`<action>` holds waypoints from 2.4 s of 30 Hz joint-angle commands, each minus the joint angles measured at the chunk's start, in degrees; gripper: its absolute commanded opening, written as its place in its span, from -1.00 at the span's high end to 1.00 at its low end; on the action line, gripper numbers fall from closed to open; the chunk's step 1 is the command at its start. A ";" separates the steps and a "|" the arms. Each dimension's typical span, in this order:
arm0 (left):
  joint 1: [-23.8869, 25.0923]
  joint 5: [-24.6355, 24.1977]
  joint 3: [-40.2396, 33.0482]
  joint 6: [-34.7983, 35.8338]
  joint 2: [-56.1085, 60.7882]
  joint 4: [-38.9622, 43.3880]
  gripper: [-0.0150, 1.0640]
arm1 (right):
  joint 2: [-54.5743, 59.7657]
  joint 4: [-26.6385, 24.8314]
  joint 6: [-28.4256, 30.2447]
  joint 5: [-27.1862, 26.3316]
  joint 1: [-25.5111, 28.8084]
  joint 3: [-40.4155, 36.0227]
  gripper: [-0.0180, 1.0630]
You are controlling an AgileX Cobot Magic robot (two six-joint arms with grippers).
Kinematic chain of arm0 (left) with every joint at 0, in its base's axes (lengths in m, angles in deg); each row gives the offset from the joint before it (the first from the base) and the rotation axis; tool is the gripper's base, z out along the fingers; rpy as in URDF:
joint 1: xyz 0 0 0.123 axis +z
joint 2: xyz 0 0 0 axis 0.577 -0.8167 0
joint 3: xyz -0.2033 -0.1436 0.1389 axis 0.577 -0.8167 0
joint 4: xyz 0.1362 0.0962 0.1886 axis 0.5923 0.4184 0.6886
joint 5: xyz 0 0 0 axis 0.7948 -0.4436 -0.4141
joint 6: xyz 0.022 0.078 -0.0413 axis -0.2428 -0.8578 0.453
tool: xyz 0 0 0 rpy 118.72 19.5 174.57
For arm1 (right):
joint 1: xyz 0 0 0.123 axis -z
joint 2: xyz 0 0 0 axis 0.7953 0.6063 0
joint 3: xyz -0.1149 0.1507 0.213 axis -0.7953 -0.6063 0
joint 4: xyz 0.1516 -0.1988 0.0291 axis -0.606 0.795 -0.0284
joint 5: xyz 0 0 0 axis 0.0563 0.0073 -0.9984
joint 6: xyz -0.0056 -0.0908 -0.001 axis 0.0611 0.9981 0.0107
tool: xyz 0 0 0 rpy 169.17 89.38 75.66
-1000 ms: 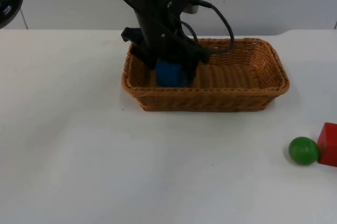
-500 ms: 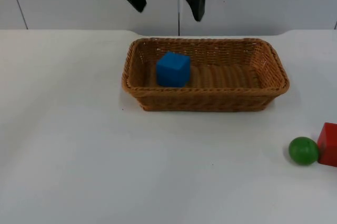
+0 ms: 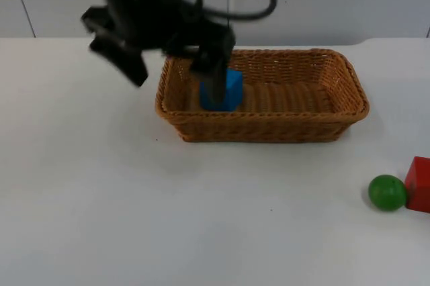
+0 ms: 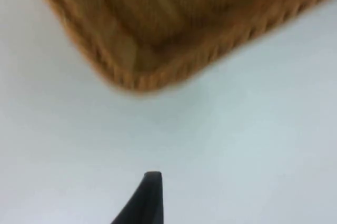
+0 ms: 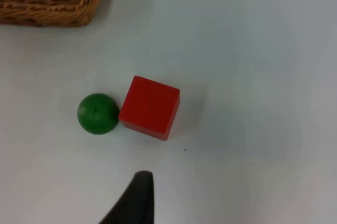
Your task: Place all geometric objects except the red cube into the basket.
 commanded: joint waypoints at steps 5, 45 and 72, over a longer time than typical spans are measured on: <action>-0.18 6.72 -11.41 -0.31 7.34 -0.32 -0.87 | -0.20 -0.26 -0.03 -0.65 0.28 0.30 -0.98; 23.10 5.03 -46.45 0.18 53.41 -1.52 -0.87 | -0.20 -2.66 2.59 0.12 0.28 0.30 -0.98; 23.10 2.37 -47.49 5.31 54.33 6.54 -0.87 | 11.16 -12.88 32.17 5.57 0.14 9.85 -0.98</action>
